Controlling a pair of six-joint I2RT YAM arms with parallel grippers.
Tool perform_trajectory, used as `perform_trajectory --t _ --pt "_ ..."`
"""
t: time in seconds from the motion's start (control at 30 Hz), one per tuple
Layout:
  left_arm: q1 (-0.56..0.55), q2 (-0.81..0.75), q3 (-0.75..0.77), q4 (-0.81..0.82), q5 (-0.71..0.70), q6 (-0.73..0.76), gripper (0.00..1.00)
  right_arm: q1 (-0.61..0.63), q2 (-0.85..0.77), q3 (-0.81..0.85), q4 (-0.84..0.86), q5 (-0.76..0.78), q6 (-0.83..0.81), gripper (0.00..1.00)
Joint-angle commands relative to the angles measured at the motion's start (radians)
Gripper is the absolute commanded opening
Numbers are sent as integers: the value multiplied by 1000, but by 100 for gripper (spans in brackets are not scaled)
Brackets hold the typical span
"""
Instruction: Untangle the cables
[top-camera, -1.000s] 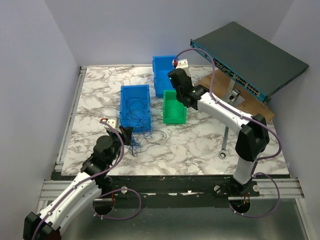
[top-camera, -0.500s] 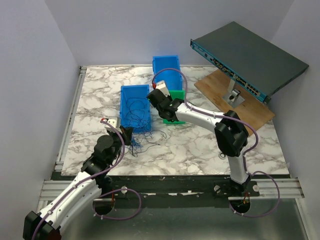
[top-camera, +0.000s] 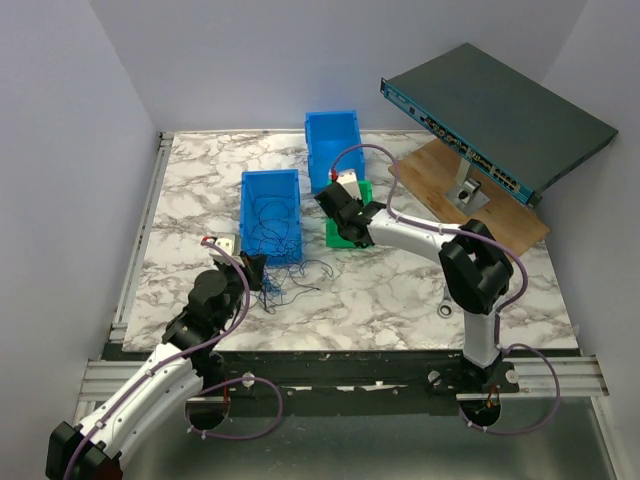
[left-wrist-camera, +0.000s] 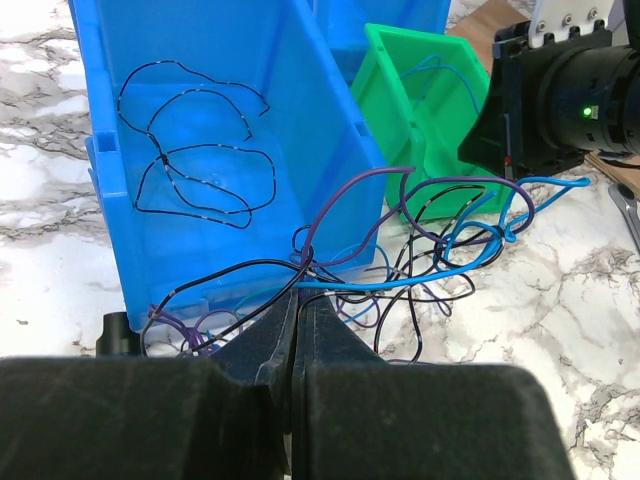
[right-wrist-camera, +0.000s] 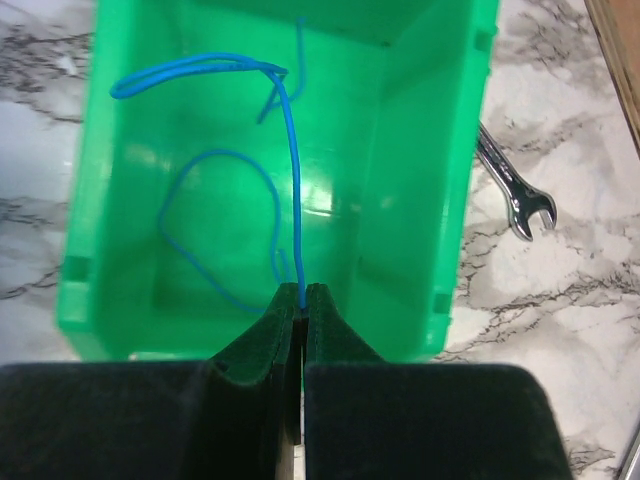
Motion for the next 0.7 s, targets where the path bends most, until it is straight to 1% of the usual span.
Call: perform_trajectory --t 0.0,0.13,0.27,0.4,0.5,0.6,0.67 --pt "0 -2 20 18 -3 10 0 -52 -44 -50 68 -84 36 1" --pt "0 0 20 19 -4 11 0 -89 29 -9 61 -114 21 1" --pt "0 1 19 18 -5 11 0 -119 73 12 29 -85 29 1" --pt "0 4 20 20 -3 11 0 -162 35 -28 10 -54 34 1" --pt "0 7 21 21 -2 11 0 -223 -5 -63 -7 -50 36 1" --pt "0 7 21 22 1 11 0 -270 -49 -115 9 -65 33 1" --pt "0 7 20 21 1 11 0 -279 -69 -133 26 -85 22 1"
